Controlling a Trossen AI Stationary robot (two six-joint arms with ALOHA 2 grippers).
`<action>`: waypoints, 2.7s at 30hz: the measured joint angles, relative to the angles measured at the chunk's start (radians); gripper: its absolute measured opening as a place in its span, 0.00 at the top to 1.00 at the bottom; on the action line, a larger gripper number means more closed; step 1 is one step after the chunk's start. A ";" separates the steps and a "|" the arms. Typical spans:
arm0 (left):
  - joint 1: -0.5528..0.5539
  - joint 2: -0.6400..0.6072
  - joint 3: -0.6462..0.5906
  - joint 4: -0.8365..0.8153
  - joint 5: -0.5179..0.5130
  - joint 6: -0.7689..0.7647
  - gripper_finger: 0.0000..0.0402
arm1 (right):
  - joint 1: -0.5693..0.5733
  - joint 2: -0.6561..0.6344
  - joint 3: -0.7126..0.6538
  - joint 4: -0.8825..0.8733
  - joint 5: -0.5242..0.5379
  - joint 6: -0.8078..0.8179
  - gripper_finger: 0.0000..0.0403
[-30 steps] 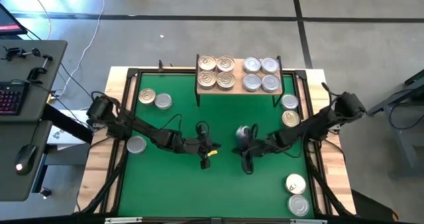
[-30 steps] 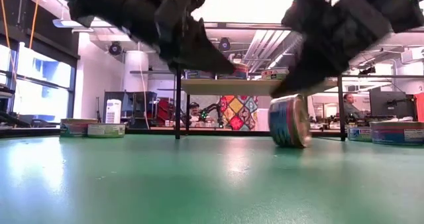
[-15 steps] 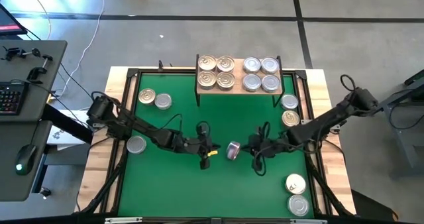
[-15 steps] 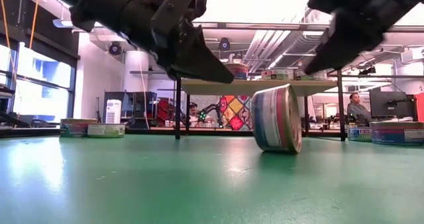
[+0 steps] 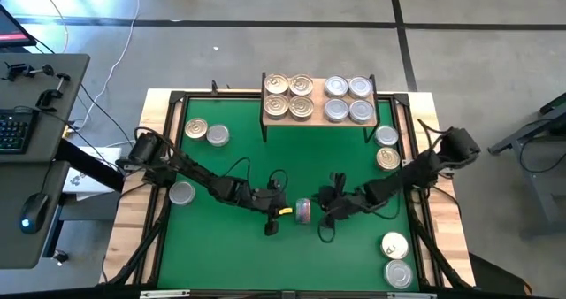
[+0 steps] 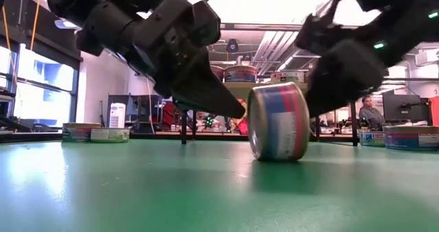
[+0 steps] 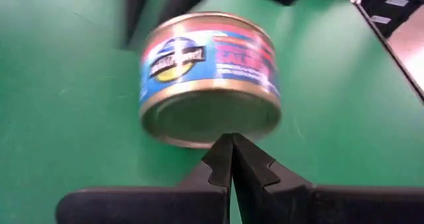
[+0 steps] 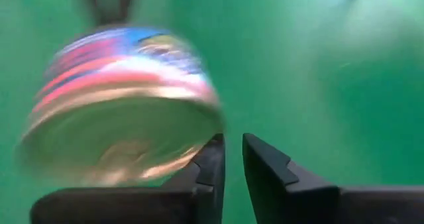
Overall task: Stack canned seafood by type on shelf
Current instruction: Stack the blue pink tuna can on top of the blue pink tuna can on the shelf
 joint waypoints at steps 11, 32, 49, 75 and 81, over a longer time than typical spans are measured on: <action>-0.018 -0.010 0.000 -0.044 0.001 -0.026 1.00 | -0.018 -0.149 0.001 -0.096 0.064 -0.009 0.85; 0.067 0.215 0.186 0.205 0.168 0.033 1.00 | 0.300 -0.182 0.001 -0.127 0.296 0.142 0.84; -0.058 0.002 0.188 -0.501 -0.193 0.011 1.00 | 0.062 -0.146 0.159 -0.212 -0.115 -0.117 0.27; -0.063 0.021 0.064 -0.313 -0.249 -0.052 1.00 | -0.064 0.064 0.373 -0.579 -0.101 0.096 0.29; -0.063 0.021 0.060 -0.306 -0.249 -0.052 1.00 | -0.064 0.063 0.372 -0.585 -0.118 0.067 0.32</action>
